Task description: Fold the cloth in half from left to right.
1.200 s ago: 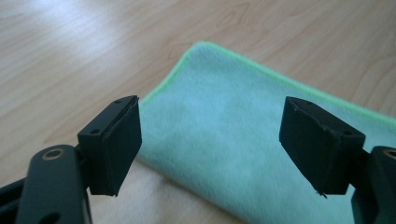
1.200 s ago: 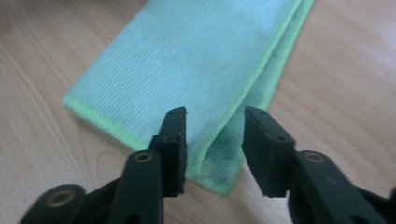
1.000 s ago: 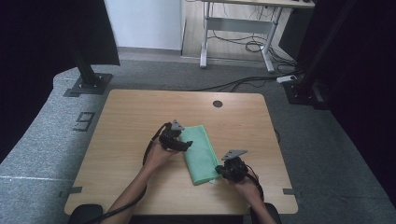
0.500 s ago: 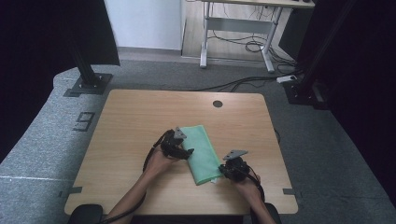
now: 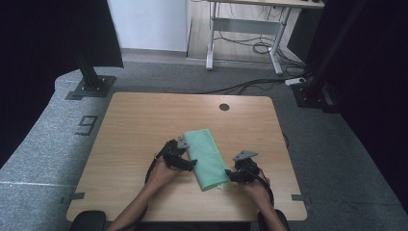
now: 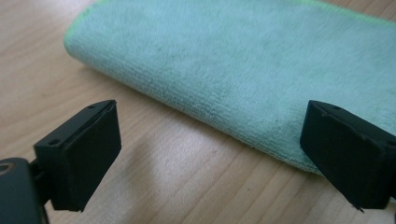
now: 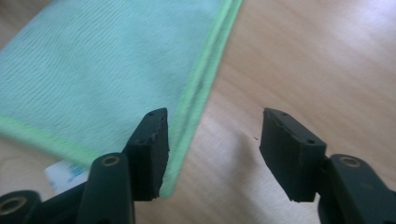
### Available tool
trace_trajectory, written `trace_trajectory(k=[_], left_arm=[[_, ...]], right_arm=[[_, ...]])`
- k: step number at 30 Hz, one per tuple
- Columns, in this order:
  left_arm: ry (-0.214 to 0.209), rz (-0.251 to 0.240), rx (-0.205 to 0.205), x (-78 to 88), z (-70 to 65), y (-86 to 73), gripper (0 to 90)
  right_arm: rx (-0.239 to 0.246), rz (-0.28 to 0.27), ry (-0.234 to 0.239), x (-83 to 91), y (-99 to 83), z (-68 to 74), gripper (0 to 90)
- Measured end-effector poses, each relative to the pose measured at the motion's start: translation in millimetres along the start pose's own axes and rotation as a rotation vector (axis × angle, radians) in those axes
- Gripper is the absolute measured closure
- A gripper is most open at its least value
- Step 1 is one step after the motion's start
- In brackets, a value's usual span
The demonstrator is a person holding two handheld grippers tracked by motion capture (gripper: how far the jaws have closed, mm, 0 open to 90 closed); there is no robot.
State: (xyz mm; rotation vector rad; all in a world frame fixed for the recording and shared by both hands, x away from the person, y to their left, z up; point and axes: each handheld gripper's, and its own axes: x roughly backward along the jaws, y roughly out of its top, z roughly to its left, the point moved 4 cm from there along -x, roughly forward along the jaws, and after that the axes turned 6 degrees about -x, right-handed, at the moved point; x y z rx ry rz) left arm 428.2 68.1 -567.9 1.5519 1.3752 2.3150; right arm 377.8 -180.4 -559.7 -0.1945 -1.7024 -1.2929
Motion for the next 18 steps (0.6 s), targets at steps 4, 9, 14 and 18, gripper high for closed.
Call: trace_trajectory(k=[4,9,14,18], left_arm=[[0.005,0.015,0.017,-6.3,-0.5,-4.3,3.7],[0.005,0.013,0.026,-7.8,0.0,-4.9,3.3],[0.01,0.019,0.038,-7.3,5.1,-6.3,3.0],[0.025,0.032,0.04,-4.1,12.4,-9.4,3.0]], right_arm=[[-0.011,-0.011,0.002,-3.1,1.6,-8.3,38.5],[-0.007,0.009,0.033,-8.9,-2.8,-11.9,37.0],[-0.001,0.009,0.056,-9.4,-3.5,-8.3,37.1],[0.01,0.002,0.087,-11.3,-3.1,1.7,36.9]])
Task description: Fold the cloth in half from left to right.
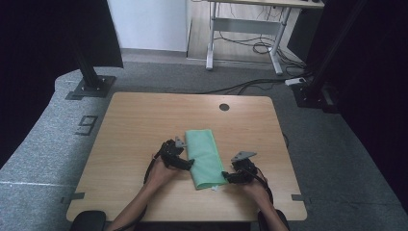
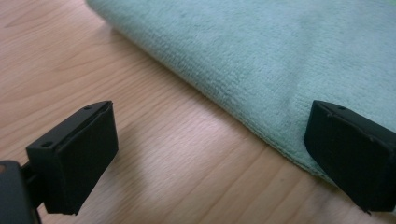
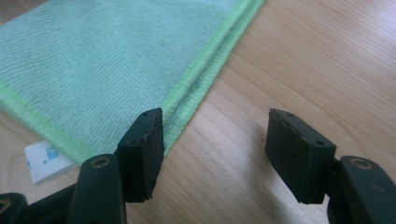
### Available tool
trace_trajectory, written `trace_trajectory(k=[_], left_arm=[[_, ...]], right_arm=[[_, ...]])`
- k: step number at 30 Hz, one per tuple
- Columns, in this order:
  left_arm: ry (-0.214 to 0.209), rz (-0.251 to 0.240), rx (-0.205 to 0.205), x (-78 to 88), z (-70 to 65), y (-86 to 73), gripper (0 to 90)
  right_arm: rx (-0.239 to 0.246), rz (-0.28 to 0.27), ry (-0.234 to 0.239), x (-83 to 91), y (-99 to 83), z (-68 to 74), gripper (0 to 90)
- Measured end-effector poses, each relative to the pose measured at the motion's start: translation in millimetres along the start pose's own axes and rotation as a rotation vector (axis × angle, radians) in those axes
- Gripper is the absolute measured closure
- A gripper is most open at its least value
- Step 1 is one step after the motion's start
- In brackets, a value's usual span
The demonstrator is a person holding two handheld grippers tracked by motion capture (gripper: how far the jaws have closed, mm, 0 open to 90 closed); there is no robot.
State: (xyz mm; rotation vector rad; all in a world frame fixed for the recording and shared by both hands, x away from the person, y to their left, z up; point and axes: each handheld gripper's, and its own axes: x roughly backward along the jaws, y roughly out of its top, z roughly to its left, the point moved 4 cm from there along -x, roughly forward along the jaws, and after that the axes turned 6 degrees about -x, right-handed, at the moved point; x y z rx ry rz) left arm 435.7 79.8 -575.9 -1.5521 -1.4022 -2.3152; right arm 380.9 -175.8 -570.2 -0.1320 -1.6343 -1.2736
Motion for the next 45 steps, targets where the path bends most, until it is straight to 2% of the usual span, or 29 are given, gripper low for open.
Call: trace_trajectory(k=[4,13,19,21,25,27,30,33,38,41,45], left_arm=[[0.014,0.007,0.003,4.5,6.5,-5.1,3.0],[0.014,0.018,0.03,18.4,24.9,-23.6,2.9],[-0.002,0.0,0.077,24.2,33.6,-35.7,2.7],[-0.001,-0.003,0.071,23.6,33.6,-35.7,2.1],[0.012,-0.006,0.05,25.2,32.7,-34.1,2.0],[0.017,-0.011,0.044,29.6,31.5,-32.6,2.2],[-0.003,-0.031,0.046,41.8,30.4,-31.5,2.2],[-0.026,-0.039,0.043,53.0,27.9,-34.5,2.0],[-0.027,-0.03,0.018,71.7,22.9,-52.8,2.0],[-0.019,-0.019,0.018,77.7,22.8,-64.0,2.0],[-0.017,-0.016,0.032,82.4,25.5,-74.5,2.1]], right_arm=[[0.021,-0.008,0.02,-4.2,2.5,12.3,36.6],[0.06,-0.017,0.066,-17.2,11.3,42.3,33.0],[0.091,-0.019,0.089,-26.2,19.1,60.1,32.0],[0.092,-0.023,0.087,-26.8,19.5,61.9,32.0],[0.08,-0.031,0.092,-26.4,17.9,60.1,30.8],[0.097,-0.033,0.088,-24.9,17.7,59.6,29.7],[0.098,-0.042,0.092,-22.4,17.6,57.8,27.9],[0.08,-0.064,0.08,-16.4,17.8,50.7,24.2],[0.041,-0.085,0.045,-8.3,16.4,32.7,19.1],[0.015,-0.086,0.022,-4.4,13.5,19.7,16.1],[0.01,-0.07,0.009,-3.4,9.2,11.9,13.8]])
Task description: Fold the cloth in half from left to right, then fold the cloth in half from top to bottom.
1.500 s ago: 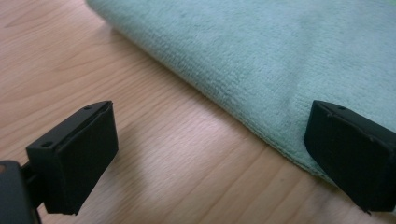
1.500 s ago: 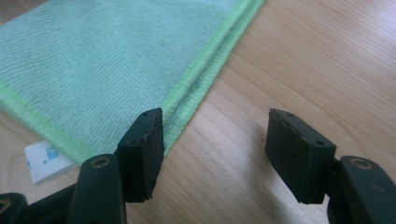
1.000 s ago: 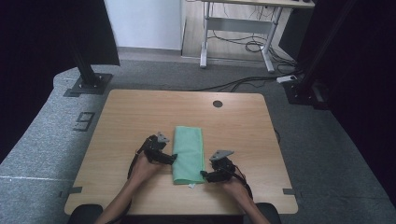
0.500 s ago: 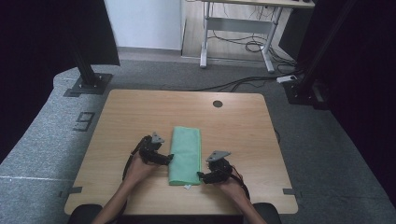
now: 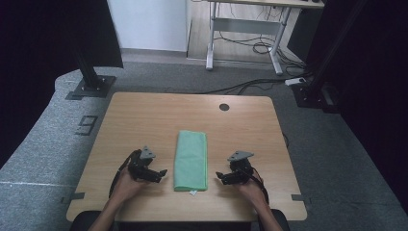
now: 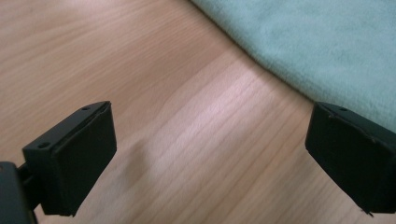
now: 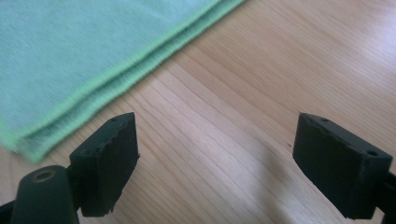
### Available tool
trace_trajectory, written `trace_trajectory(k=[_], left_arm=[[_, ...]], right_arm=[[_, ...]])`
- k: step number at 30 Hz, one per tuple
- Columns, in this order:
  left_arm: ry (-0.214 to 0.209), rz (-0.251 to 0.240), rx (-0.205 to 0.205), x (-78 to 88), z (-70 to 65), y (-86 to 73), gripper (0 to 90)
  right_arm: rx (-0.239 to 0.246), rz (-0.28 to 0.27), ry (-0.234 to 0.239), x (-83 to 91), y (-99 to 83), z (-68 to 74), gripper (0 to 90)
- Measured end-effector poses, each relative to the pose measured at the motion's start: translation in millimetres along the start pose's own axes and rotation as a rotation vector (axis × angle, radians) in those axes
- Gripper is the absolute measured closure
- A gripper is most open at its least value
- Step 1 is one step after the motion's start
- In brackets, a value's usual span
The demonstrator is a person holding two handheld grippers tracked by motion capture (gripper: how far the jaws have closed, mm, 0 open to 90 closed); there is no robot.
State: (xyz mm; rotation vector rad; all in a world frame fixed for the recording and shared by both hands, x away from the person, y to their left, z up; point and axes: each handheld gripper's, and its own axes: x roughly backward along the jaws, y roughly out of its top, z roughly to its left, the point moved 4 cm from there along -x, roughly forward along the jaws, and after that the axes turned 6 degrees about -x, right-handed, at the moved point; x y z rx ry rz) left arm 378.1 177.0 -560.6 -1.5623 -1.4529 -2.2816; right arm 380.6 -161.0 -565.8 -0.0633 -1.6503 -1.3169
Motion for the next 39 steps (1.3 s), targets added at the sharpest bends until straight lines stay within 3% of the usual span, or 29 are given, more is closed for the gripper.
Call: trace_trajectory(k=[5,12,20,39], left_arm=[[0.007,0.008,0.009,-1.0,3.5,-5.7,2.1],[0.026,0.038,-0.014,-6.3,5.0,-10.6,1.2],[0.009,0.019,0.015,-12.0,8.5,-14.9,0.0],[0.011,0.023,0.019,-12.9,8.7,-14.1,0.0]], right_arm=[[-0.009,0.017,-0.015,0.7,-5.4,-7.6,10.1],[-0.043,0.018,-0.035,-0.2,-12.5,-19.1,1.0],[-0.052,0.019,-0.039,-3.4,-17.8,-25.4,0.0],[-0.053,-0.001,-0.041,-5.3,-18.6,-25.8,0.0]])
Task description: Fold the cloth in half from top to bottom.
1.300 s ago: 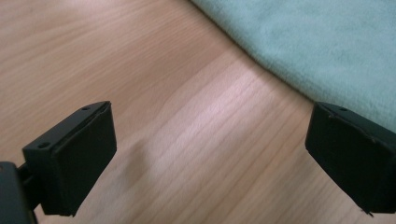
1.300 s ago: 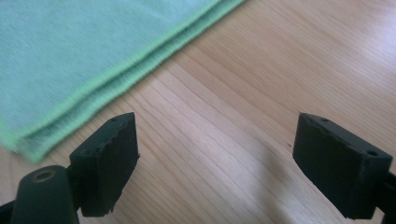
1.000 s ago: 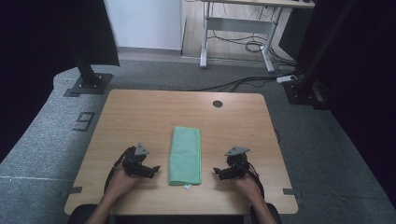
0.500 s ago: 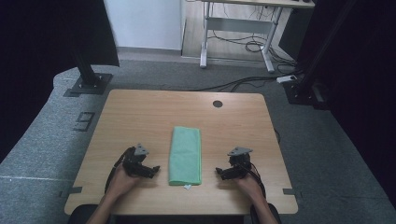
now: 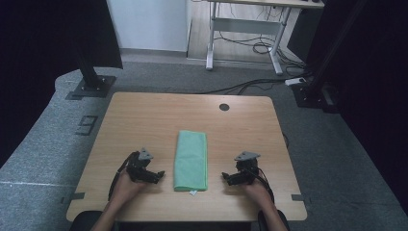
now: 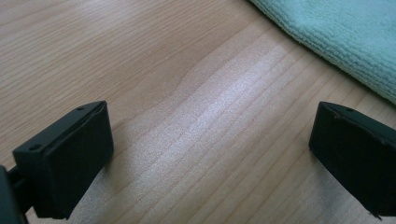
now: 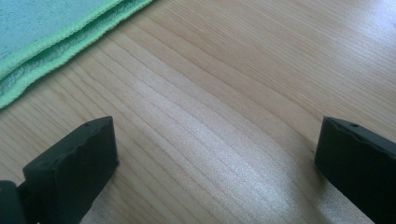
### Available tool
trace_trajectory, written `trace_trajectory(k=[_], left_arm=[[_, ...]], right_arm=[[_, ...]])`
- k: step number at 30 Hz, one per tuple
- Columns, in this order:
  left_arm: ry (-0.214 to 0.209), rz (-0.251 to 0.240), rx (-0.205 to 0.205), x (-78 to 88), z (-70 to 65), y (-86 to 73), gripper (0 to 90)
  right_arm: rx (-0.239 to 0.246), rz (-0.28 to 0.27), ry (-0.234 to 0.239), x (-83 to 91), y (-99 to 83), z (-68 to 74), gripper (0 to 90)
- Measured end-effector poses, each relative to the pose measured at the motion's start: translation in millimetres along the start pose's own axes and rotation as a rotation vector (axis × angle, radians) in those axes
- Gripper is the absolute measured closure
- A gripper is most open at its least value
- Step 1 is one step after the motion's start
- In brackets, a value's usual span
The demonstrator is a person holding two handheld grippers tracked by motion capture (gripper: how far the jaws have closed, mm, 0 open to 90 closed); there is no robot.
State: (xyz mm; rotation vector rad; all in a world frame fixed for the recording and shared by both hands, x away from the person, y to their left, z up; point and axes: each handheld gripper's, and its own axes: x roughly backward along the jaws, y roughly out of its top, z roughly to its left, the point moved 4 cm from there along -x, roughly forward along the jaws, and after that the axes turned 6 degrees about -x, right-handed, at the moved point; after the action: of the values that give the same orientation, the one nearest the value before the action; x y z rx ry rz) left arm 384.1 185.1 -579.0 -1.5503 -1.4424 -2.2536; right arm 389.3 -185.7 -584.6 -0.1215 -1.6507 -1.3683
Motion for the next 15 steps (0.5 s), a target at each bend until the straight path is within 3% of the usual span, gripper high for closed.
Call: trace_trajectory(k=[12,15], left_arm=[[0.017,0.02,0.022,-2.2,1.0,5.9,0.2],[0.024,0.025,0.019,-2.5,0.0,8.8,3.9]], right_arm=[[0.0,-0.001,0.0,0.0,0.0,-0.1,0.0],[0.001,-0.001,0.0,0.0,0.1,0.0,0.0]])
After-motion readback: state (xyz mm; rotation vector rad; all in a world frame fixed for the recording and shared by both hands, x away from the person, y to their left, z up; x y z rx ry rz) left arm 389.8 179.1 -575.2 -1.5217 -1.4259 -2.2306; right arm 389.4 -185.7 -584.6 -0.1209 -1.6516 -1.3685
